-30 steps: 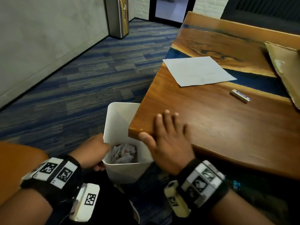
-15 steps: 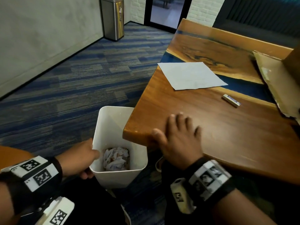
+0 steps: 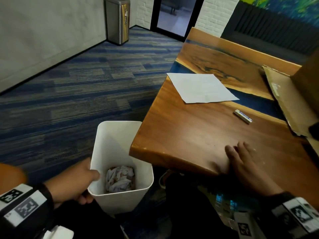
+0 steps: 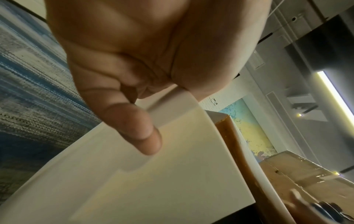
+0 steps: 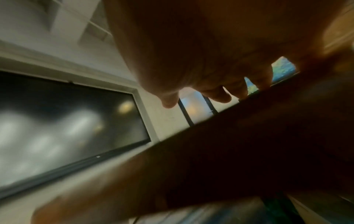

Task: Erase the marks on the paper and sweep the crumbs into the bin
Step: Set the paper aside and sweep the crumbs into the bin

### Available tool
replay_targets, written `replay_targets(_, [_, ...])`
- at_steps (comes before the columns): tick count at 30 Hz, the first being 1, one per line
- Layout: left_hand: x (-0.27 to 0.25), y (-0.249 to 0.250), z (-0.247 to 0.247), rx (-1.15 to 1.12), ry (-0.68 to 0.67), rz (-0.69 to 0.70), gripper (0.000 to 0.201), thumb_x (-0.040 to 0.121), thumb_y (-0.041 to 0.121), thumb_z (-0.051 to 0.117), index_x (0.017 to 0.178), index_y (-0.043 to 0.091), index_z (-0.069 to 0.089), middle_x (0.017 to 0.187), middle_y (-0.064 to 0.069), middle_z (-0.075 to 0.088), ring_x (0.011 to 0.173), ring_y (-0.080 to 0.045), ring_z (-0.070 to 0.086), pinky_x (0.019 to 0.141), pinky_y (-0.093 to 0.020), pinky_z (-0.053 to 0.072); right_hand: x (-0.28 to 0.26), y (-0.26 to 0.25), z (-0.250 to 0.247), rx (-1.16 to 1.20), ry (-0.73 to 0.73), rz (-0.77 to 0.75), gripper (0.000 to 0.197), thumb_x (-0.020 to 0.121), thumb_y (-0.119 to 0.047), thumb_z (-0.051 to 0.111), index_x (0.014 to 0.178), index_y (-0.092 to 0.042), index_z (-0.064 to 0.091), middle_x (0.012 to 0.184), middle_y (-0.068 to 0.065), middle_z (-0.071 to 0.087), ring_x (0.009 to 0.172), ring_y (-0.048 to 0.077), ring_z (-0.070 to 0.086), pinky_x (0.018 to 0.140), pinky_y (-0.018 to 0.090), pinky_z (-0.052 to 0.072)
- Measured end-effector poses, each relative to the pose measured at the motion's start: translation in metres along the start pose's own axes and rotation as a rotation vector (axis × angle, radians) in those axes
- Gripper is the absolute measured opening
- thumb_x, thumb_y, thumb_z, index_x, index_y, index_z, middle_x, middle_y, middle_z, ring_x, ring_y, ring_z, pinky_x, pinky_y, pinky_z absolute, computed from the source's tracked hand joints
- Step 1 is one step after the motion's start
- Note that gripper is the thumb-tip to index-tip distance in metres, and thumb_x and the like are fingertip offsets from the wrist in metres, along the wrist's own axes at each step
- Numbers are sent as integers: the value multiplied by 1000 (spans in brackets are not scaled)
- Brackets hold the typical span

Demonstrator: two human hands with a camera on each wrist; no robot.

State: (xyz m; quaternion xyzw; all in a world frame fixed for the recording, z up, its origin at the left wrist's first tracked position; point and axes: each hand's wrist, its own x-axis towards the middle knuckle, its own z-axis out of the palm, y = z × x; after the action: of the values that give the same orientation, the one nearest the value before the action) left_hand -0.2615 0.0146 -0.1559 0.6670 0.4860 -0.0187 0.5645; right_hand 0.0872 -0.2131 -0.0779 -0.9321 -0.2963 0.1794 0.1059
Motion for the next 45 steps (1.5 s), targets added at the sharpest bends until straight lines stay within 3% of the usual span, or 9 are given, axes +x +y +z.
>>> replay_targets(8, [-6,1,-1,-46,-15,-17,19,96,3,47,108,14,59,62,-13,68,50,-27,57,43,-29,43,-14,-143,82,-254,-61,-408,90,89,-78,4,160,-24,-1,168,3,-15,154,26,-18,121,59,-7])
replay_targets(12, [-11,9,-1,-83,-38,-17,21,88,14,53,109,14,59,63,-16,68,50,-28,56,43,-28,42,-33,-190,84,70,-294,-723,75,99,-67,24,160,-27,13,169,3,11,156,22,2,124,54,0])
replay_targets(15, [-9,9,-1,-78,-43,-37,19,91,10,52,109,13,58,60,-14,67,48,-25,55,42,-27,41,-33,-176,50,618,-418,-661,66,99,-57,43,158,-33,26,160,-6,38,145,8,36,119,31,31])
replay_targets(18, [-4,9,-2,-41,-35,-41,18,95,0,44,104,6,59,58,-13,65,46,-24,55,41,-26,40,1,-135,-11,389,-210,-518,60,101,-51,41,156,-28,32,142,-14,50,134,6,46,93,-4,31])
replay_targets(26, [-3,9,-5,-62,-75,-36,28,81,15,50,108,14,59,61,-13,66,48,-24,56,44,-27,42,68,-116,-15,-511,-338,-243,107,74,-93,18,156,-24,11,168,10,2,152,42,7,120,62,16])
replay_targets(31, [1,5,-6,-36,-59,-54,28,89,8,48,112,20,58,69,-19,70,50,-25,58,46,-29,44,4,-180,40,-553,-422,-591,103,81,-89,19,158,-30,-13,165,-3,-26,152,29,-22,119,66,0])
replay_targets(35, [4,9,-9,-18,-73,-56,26,87,7,48,108,10,63,69,-21,68,50,-26,57,46,-28,43,20,-196,2,-408,-442,-783,82,93,-75,31,160,-36,1,168,-13,-6,155,14,0,123,45,10])
replay_targets(40, [6,9,-7,11,-62,-63,27,91,0,44,110,11,61,71,-21,70,50,-25,58,45,-28,43,71,-195,-7,-528,-344,-491,84,93,-75,30,159,-25,14,169,2,5,154,33,12,119,53,20])
replay_targets(45, [7,12,-6,-10,-64,-68,27,89,8,48,112,18,60,73,-20,71,49,-25,58,44,-28,43,37,-197,-7,-453,-423,-865,72,94,-74,30,157,-39,22,162,-10,31,148,15,28,113,35,23])
